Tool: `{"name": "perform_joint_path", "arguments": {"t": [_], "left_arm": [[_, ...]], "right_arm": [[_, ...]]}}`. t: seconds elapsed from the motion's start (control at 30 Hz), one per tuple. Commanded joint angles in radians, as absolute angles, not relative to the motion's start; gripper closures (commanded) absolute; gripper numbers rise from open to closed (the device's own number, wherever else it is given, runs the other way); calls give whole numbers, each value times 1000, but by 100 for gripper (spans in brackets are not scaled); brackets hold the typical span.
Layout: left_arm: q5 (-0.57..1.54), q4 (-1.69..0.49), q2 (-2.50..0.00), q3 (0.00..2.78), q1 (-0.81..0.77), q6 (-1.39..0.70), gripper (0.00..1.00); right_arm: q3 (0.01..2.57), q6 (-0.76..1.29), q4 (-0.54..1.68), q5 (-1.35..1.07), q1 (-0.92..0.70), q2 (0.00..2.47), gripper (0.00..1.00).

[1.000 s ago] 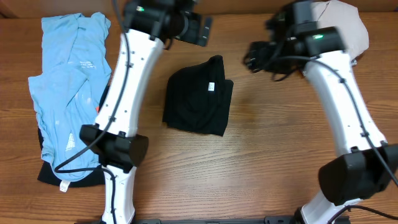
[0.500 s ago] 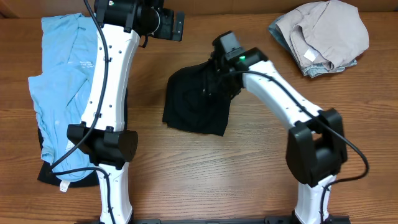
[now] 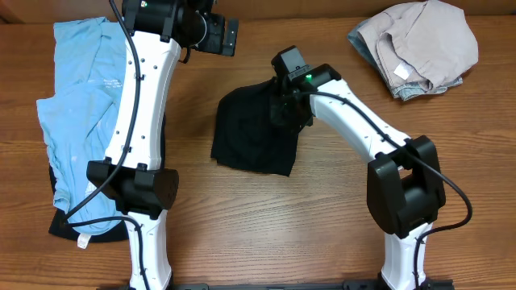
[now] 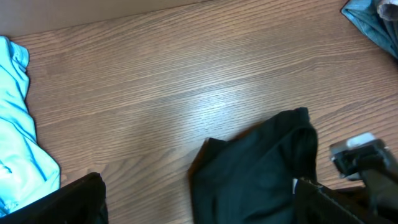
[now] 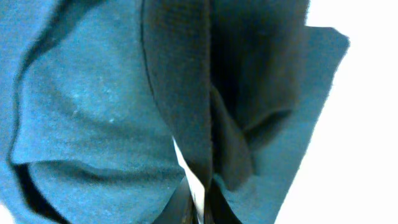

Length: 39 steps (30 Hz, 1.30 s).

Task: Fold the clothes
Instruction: 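Carry the black bundle with the right gripper to the beige stack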

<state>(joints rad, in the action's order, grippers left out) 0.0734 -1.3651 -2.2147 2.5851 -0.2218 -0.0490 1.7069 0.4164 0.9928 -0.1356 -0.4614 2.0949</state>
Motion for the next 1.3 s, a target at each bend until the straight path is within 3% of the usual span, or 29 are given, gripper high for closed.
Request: {"name": "perform_joint_path", "arguments": {"t": [0.0,0.23,0.3,0.33,0.4,0.43,0.63,1.07,1.27], "left_arm": [[62,-1364,-2217,2600,-215,-22,0],[59,-1365,-2233,2599,-215,-22,0],[59,-1366,-2241,2598,-215,-22,0],[59,-1367,-2246,2598,-215,-22,0],[59,-1375,-2254,2598,-215,-22,0],[59,-1378,-2260,2598,-215,-22,0],[59,-1383,-2274,2596,-215,-22,0],[58,-1404,-2274,2595,-215,-22,0],[47,-1401,-2276,2595,-215,-22,0]], "right_arm": [[1709,421,1024,-74,-428,2049,96],[1706,420,1155,-70,-357,2045,96],[1706,420,1183,-69,-348,2045,90],[1706,420,1201,-71,-342,2045,80],[1706,420,1230,-72,-333,2045,41],[1706,420,1243,-72,-329,2045,27],[1705,421,1259,-72,-303,2045,6],[1435,617,962,-234,-303,2045,8],[1393,629,878,-303,-311,2045,25]]}}
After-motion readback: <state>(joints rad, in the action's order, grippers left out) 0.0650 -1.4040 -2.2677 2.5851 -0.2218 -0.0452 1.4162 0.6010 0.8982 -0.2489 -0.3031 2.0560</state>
